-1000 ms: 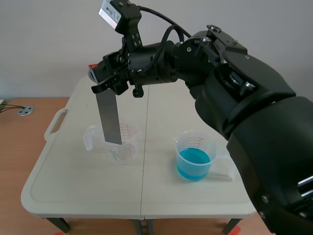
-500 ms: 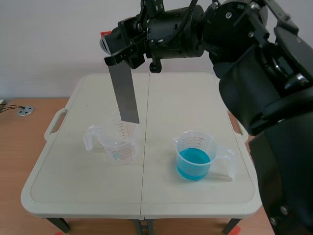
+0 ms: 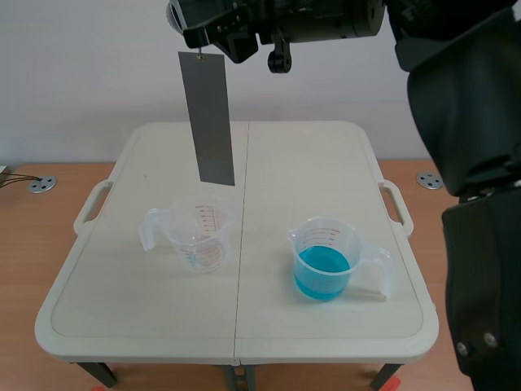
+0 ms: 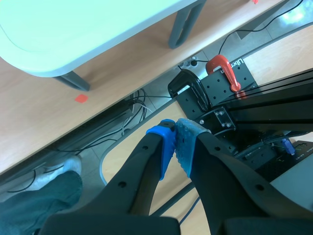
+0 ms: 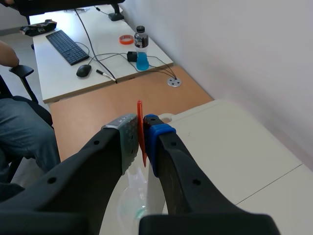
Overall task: Hold the metal plate by the orange handle, dip it into the blue solution, take it out and point at it, then put the plate back in the beaker on the left.
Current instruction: 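Move the plate over the blue solution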
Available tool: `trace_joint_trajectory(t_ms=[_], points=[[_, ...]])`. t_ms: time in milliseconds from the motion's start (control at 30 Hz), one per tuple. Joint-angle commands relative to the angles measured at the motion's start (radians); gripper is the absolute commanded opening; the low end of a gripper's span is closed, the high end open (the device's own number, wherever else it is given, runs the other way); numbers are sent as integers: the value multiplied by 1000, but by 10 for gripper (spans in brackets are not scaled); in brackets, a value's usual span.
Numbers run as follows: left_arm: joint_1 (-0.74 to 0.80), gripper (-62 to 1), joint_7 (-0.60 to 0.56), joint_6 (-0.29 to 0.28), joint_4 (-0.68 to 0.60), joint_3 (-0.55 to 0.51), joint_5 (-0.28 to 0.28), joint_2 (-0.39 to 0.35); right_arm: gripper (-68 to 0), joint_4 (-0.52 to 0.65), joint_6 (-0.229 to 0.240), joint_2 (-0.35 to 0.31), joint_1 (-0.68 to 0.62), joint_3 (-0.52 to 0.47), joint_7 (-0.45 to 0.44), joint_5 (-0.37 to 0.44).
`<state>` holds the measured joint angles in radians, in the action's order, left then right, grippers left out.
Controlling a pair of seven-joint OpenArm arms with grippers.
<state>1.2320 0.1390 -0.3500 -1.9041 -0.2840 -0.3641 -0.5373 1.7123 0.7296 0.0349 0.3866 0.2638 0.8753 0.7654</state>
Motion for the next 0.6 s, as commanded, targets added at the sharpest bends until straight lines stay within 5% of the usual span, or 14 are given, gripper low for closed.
trace_joint_trajectory(t_ms=[0,567], points=[[-3,-581,-8,-5,-6,2,-6,5,-664,40,0,-24,5,-8,-20,39],[-33,-581,-7,-5,-6,2,-6,5,-664,206,1,-195,-178,-170,21,272]])
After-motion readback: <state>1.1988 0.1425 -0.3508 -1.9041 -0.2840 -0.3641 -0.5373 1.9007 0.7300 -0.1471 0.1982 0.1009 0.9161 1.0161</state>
